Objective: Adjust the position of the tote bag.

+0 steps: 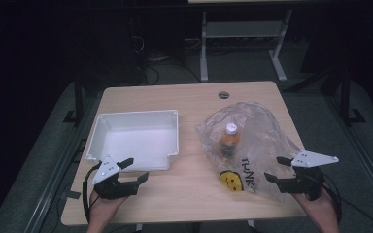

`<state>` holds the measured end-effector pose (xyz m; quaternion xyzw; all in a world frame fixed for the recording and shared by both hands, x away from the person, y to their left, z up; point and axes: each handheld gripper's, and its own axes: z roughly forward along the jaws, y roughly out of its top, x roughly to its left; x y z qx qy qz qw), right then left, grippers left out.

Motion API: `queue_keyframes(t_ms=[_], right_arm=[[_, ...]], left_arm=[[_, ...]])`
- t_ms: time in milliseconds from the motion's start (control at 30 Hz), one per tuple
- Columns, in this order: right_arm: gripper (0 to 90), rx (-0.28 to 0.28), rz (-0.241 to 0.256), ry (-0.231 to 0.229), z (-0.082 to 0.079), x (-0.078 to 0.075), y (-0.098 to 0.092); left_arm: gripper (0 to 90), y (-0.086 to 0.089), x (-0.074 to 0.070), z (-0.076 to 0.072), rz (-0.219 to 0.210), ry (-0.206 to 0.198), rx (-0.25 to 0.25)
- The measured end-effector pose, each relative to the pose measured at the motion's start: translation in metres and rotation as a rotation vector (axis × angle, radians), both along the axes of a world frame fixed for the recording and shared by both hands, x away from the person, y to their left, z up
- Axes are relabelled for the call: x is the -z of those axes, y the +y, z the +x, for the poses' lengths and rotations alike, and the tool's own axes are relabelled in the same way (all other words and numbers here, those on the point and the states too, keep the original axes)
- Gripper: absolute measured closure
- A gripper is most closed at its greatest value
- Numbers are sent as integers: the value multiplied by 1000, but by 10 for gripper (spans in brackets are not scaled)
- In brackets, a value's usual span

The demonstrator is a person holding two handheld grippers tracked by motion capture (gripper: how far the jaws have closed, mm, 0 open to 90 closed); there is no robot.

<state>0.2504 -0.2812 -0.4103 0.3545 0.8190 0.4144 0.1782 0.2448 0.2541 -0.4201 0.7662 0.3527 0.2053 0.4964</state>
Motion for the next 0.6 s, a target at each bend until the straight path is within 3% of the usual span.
queue_keyframes(t_ms=[300, 600], right_arm=[[260, 0, 1, 4, 2, 1, -2], [246, 5, 7, 2, 1, 1, -4]], left_arm=[[238, -2, 1, 3, 26, 13, 20], [238, -11, 1, 4, 19, 35, 55]])
